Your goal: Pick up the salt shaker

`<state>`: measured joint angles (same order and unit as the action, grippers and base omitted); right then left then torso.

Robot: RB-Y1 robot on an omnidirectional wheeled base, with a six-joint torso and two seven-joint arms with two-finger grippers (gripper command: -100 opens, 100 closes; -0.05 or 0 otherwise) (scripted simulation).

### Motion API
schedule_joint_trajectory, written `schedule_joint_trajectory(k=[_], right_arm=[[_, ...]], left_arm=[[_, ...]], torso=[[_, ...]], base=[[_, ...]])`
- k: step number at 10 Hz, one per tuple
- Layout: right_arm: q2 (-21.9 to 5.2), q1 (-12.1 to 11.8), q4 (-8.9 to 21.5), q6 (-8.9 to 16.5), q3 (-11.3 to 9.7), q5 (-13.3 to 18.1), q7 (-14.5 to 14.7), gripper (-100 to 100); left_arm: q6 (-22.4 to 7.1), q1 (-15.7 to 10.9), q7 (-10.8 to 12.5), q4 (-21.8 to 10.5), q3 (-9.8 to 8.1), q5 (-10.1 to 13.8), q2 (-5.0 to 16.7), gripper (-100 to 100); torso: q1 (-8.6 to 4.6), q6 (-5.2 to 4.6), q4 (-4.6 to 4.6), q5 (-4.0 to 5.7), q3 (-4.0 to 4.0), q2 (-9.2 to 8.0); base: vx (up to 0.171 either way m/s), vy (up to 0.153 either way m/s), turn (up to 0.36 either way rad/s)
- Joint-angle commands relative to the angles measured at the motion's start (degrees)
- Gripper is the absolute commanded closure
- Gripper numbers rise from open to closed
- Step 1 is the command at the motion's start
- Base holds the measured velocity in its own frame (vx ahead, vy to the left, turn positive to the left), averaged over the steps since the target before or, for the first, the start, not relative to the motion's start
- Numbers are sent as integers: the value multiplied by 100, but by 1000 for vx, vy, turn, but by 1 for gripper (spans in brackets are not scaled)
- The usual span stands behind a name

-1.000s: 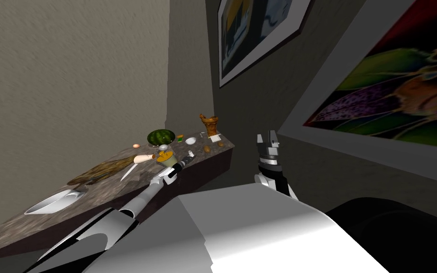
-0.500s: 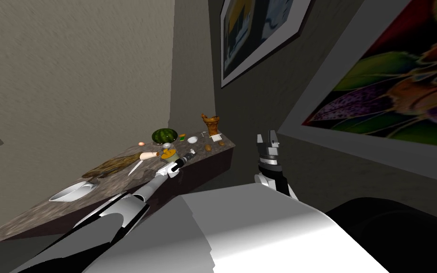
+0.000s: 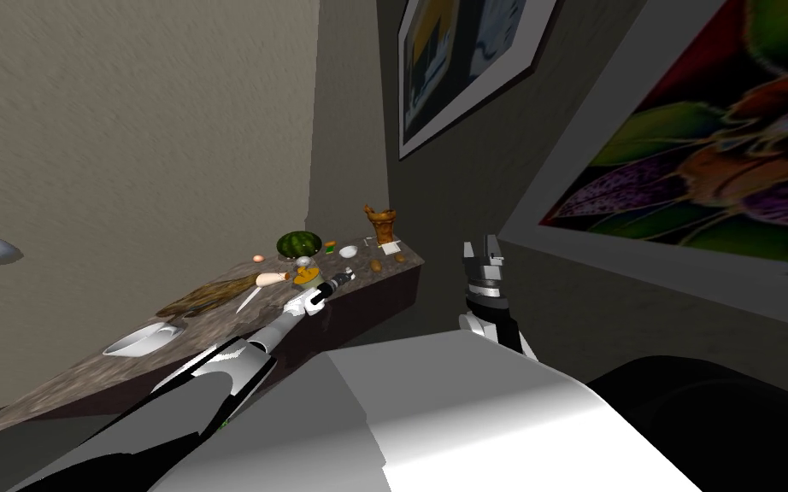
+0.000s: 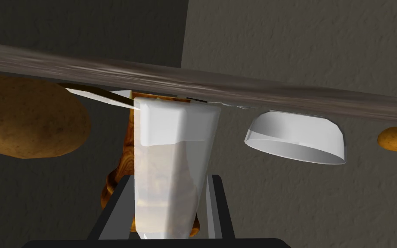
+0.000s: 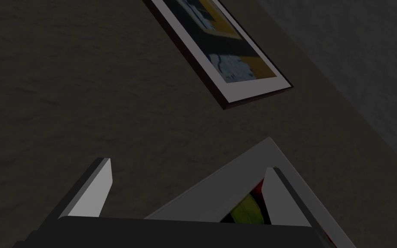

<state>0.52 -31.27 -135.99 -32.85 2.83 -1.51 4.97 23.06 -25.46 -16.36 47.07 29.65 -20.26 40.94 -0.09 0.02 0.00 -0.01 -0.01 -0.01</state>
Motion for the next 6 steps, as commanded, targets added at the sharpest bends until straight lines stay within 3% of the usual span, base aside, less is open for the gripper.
schedule_joint_trajectory(k=[1,3,4,5,6], right_arm=[[0,0,0,0,0,0,0,0],[0,0,0,0,0,0,0,0],[0,0,0,0,0,0,0,0],[0,0,0,0,0,0,0,0],[0,0,0,0,0,0,0,0]], left_arm=[[0,0,0,0,0,0,0,100],[1,0,-1,1,1,-1,-1,100],[2,-1,-1,1,1,-1,-1,0],[-73,286,-9,288,-269,-46,59,100],[-73,456,-9,439,-269,-46,59,100]], torso=[[0,0,0,0,0,0],[4,2,0,-1,1,2],[4,2,0,-1,1,2],[4,2,0,-1,1,2],[2,-2,1,0,8,17]], base=[[0,0,0],[0,0,0],[0,0,0],[55,-8,-110],[66,0,-51]])
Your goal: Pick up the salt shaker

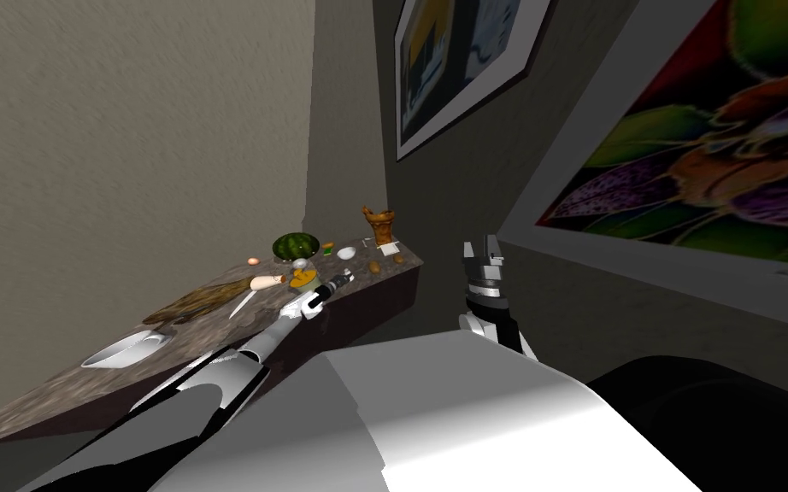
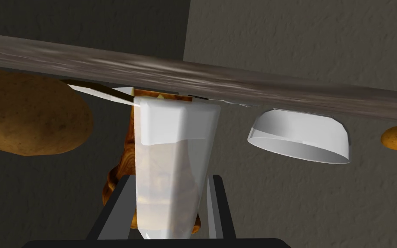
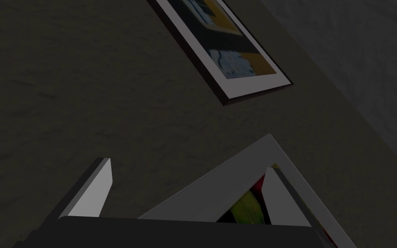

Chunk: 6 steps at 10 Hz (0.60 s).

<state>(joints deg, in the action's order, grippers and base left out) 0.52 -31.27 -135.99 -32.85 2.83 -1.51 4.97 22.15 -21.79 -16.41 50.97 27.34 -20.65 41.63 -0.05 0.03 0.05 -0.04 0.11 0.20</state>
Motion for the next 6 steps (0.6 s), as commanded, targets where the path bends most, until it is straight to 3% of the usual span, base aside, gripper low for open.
schedule_joint_trajectory(k=[1,3,4,6], right_arm=[[0,0,0,0,0,0,0,0],[0,0,0,0,0,0,0,0],[0,0,0,0,0,0,0,0],[0,0,0,0,0,0,0,0]], left_arm=[[-51,286,-12,286,-286,-59,42,100],[-51,614,-12,541,-309,-59,42,100],[-118,808,-19,846,-573,-110,96,100],[-118,1126,-19,1006,-580,-110,96,100]], torso=[[0,0,0,0,0,0],[2,-1,1,-1,2,4],[3,3,7,-5,1,-6],[5,0,9,-7,5,0]], base=[[73,5,-100],[50,1,-22],[55,-2,-81],[40,2,-35]])
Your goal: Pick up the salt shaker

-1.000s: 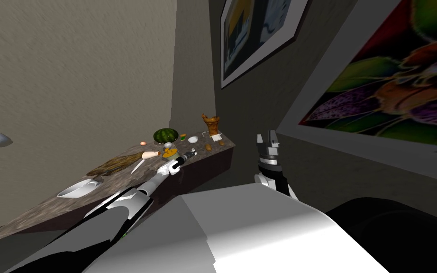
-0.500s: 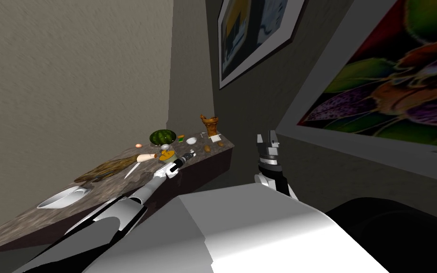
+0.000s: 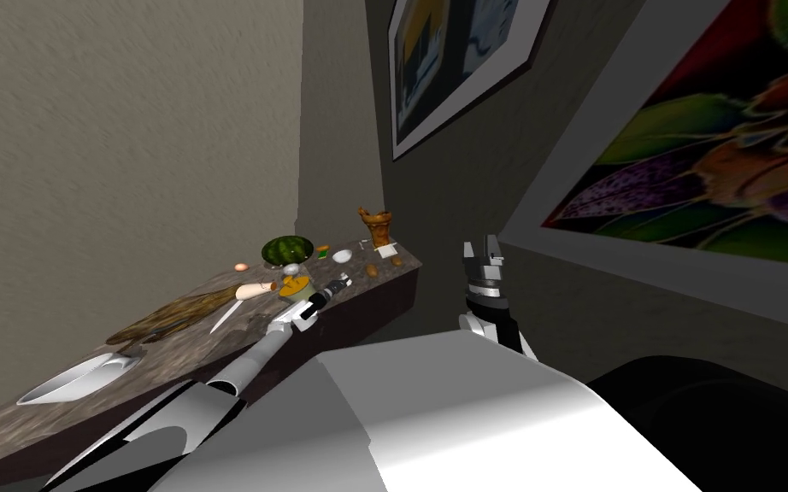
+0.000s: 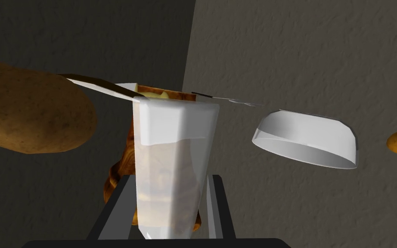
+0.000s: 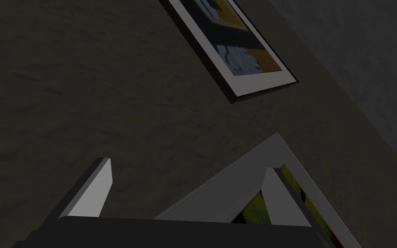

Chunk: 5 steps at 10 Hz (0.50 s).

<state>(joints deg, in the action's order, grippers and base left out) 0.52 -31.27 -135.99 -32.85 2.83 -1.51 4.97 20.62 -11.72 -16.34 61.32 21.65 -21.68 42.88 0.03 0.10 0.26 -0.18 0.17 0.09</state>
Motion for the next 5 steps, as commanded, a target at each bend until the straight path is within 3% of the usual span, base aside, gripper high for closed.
schedule_joint_trajectory(k=[1,3,4,5], right_arm=[[0,0,0,0,0,0,0,0],[0,0,0,0,0,0,0,0],[0,0,0,0,0,0,0,0],[0,0,0,0,0,0,0,0]], left_arm=[[-33,286,-33,286,-282,-59,24,100],[-33,611,-33,435,-282,-59,24,100],[-33,632,-33,435,-282,-59,24,100],[-101,785,-40,643,-553,-110,78,100]], torso=[[0,0,0,0,0,0],[3,0,5,-3,5,5],[7,6,21,-13,10,0],[16,17,41,-25,18,-6]], base=[[41,-3,-89],[35,-1,-25],[16,-1,-10],[31,-2,-97]])
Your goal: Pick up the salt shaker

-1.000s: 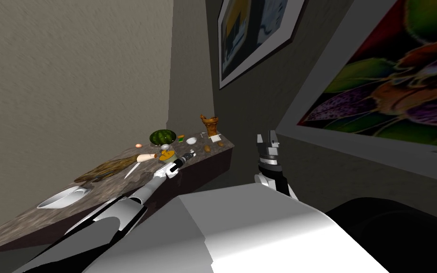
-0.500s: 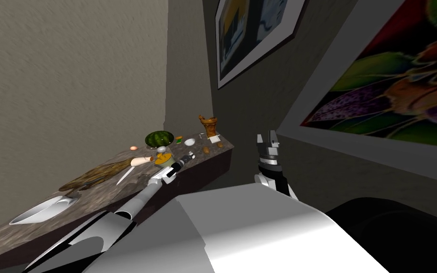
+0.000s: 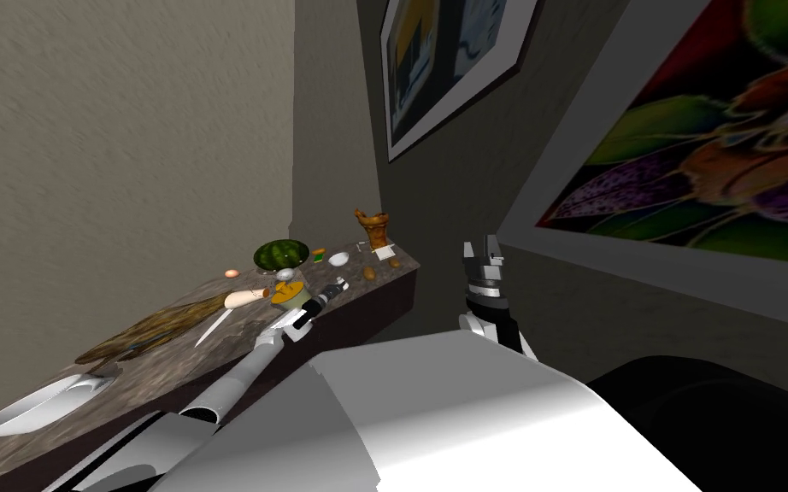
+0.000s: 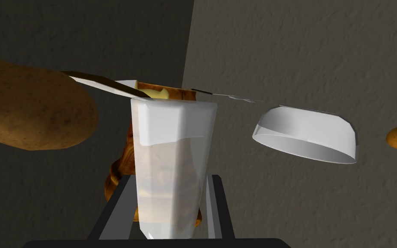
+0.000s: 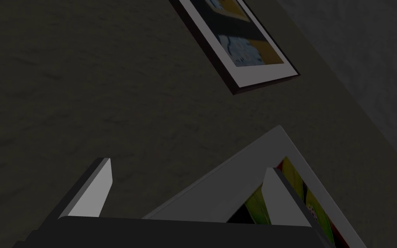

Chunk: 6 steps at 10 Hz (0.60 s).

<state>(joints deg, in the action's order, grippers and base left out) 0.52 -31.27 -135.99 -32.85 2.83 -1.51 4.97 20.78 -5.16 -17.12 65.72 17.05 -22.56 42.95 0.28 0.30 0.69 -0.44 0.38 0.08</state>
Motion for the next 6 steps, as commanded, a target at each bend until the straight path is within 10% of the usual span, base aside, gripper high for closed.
schedule_joint_trajectory(k=[1,6], right_arm=[[0,0,0,0,0,0,0,0],[0,0,0,0,0,0,0,0]], left_arm=[[-117,286,38,286,-93,-23,71,100],[-185,1000,31,925,-364,-74,124,100]], torso=[[0,0,0,0,0,0],[5,6,22,-16,13,3]], base=[[43,3,-39],[31,2,-28]])
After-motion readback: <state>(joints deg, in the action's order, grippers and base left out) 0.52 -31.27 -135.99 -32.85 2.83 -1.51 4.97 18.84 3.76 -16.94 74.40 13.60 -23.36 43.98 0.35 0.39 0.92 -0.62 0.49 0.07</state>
